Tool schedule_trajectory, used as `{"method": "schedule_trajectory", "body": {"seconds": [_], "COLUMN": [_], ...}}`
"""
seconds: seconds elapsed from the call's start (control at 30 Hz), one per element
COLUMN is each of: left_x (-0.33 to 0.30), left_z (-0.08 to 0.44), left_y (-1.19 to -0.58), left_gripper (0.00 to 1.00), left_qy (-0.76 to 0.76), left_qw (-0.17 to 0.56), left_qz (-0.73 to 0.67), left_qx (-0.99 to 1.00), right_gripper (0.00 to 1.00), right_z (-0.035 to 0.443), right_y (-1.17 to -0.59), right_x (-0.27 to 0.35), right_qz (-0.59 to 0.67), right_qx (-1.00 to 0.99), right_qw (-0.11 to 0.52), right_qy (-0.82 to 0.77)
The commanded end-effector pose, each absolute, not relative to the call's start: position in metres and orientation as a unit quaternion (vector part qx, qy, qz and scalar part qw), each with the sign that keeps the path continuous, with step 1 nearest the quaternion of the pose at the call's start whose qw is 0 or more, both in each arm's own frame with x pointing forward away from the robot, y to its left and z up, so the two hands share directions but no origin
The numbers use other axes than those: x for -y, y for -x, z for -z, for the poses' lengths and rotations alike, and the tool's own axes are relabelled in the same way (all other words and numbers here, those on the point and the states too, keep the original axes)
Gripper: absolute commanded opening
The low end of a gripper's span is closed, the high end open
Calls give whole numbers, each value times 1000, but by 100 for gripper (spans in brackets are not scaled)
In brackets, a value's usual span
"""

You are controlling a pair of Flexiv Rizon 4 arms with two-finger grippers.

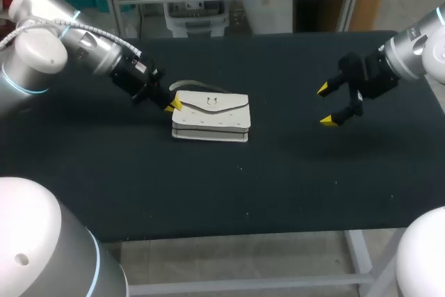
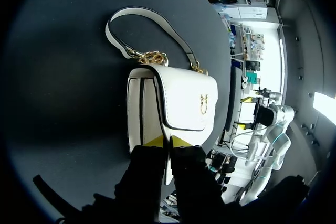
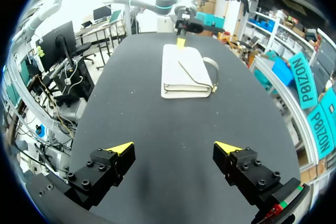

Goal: Pick up the bag, open it, inspect its contents, close it, and place it on the opposite side

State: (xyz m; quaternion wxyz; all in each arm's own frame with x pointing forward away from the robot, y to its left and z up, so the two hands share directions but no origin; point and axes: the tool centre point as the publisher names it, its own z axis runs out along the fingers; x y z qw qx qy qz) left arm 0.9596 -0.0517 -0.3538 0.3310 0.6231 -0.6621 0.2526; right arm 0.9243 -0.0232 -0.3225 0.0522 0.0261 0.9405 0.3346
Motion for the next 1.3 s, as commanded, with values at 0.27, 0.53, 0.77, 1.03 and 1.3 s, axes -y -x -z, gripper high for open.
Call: {"method": "schedule_trajectory", "body": {"seconds": [0.27, 0.53, 0.77, 1.03, 1.3], "left_x": [76, 85, 96, 107, 111], "left_z": [361, 362, 364, 364, 358], "left_y": [-956, -955, -954, -955, -956], "left_gripper": [0, 0, 0, 0, 0], "left_qy": [-666, -667, -663, -651, -643], "left_qw": [265, 270, 275, 284, 286], "left_qz": [-329, -333, -333, -328, -330], "left_qx": [614, 610, 612, 622, 629], "right_gripper": [100, 100, 100, 100, 100], "right_z": [323, 323, 323, 323, 323], "right_y": [-925, -925, -925, -925, -925], "right_x": [23, 23, 23, 23, 23], "right_qz": [-334, -334, -334, -334, -334], "right_qx": [-941, -941, -941, -941, -941], "right_qw": [52, 52, 52, 52, 52], "right_qy": [-26, -26, -26, -26, -26]}}
